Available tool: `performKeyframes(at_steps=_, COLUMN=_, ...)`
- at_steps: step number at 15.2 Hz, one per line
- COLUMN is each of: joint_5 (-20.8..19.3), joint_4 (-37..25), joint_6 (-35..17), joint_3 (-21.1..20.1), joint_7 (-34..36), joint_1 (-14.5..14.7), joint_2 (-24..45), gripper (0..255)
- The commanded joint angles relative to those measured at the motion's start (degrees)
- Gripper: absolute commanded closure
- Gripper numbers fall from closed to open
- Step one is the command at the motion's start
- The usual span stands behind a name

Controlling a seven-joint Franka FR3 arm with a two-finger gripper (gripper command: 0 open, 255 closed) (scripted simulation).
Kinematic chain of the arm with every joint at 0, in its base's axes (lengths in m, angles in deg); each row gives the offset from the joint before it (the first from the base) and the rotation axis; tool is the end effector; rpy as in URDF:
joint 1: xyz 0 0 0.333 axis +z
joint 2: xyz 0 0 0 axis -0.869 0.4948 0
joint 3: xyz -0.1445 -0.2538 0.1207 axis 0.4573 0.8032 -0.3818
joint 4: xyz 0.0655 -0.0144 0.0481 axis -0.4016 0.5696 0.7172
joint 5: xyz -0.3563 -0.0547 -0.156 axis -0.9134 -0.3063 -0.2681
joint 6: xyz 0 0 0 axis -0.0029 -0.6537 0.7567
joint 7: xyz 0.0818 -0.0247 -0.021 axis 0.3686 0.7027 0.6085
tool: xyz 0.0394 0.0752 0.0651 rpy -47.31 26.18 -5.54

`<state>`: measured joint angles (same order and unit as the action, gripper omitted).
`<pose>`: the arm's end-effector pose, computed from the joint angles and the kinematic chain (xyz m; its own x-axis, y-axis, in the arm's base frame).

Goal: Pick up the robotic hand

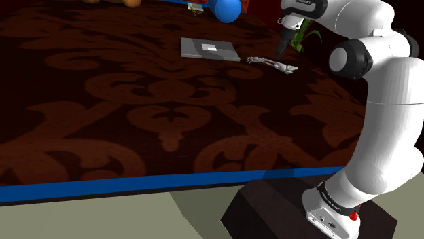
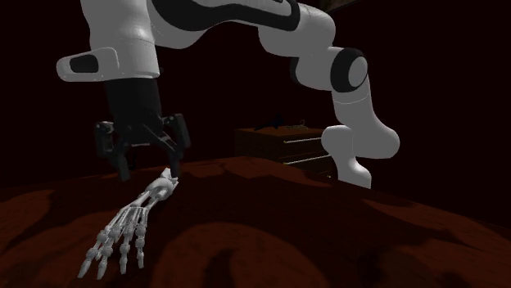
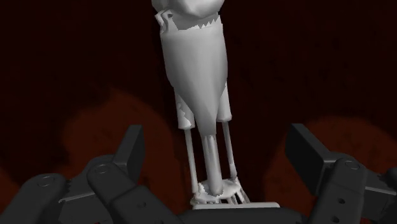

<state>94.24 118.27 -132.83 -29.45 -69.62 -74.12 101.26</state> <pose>0.6286 -0.3202 0.4908 0.9354 0.3527 -0.0257 0.3484 -0.9315 -0.1043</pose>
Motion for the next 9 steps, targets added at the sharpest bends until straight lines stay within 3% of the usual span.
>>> performKeyframes(at_steps=1, joint_5=0.2, joint_4=0.2, joint_6=-0.8, joint_3=-0.1, joint_7=-0.3, joint_1=-0.2, joint_2=0.7, gripper=0)
performKeyframes(at_steps=7, joint_5=0.1, joint_4=4.6, joint_6=-4.6, joint_3=-0.1, joint_7=-0.6, joint_1=0.5, joint_2=0.2, gripper=0)
performKeyframes(at_steps=8, joint_5=0.1, joint_4=4.8, joint_6=-4.7, joint_3=-0.1, joint_7=-0.7, joint_1=0.5, joint_2=0.1, gripper=255)
performKeyframes(at_steps=9, joint_5=0.1, joint_4=4.8, joint_6=-4.7, joint_3=-0.1, joint_7=-0.6, joint_1=0.6, joint_2=0.1, gripper=255)
